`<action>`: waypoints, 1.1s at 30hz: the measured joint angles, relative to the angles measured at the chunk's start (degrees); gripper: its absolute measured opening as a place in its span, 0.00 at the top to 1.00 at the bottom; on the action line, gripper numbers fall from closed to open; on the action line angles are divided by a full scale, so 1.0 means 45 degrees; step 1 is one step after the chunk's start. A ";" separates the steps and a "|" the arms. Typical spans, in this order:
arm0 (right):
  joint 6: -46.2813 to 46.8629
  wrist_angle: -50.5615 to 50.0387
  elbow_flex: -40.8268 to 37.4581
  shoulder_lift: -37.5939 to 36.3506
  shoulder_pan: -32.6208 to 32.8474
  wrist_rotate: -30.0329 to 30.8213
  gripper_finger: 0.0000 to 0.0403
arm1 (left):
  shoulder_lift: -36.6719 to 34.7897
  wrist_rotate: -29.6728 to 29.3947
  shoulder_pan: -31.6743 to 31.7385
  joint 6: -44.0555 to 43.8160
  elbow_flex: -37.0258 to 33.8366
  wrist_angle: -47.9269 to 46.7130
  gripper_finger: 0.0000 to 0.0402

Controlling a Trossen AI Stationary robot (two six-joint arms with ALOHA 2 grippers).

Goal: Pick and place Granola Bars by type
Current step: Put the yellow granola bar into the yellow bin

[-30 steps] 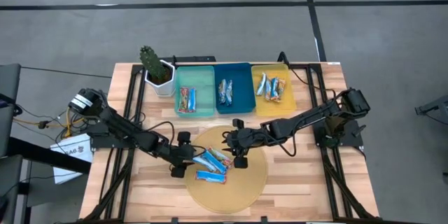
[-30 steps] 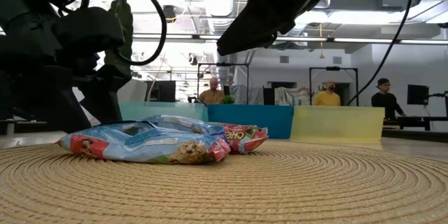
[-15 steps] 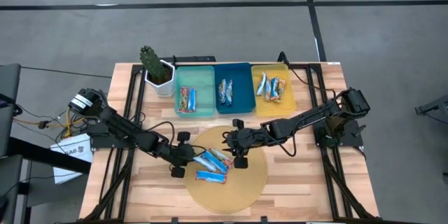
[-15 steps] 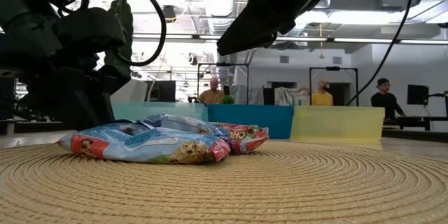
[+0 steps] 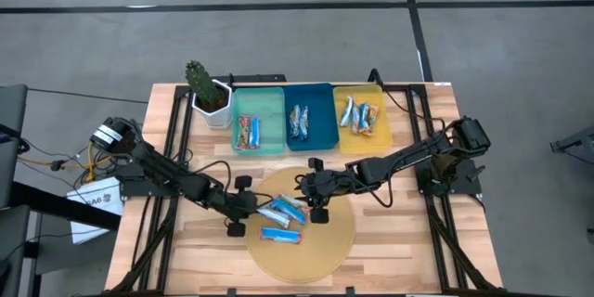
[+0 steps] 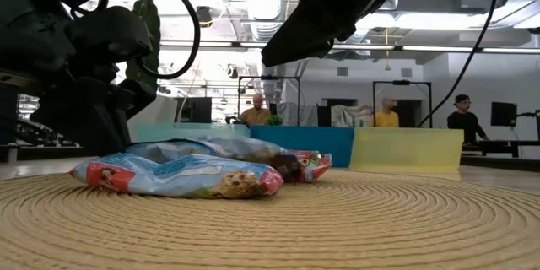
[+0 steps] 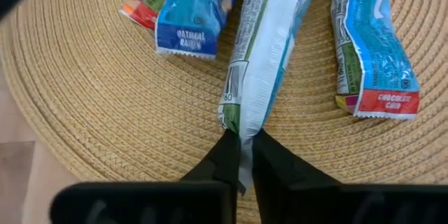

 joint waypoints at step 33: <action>-0.1847 0.1729 -0.0005 -0.1660 -0.0342 0.0023 0.71 | -0.5964 -0.3837 0.0046 0.2270 -0.0010 0.2776 1.00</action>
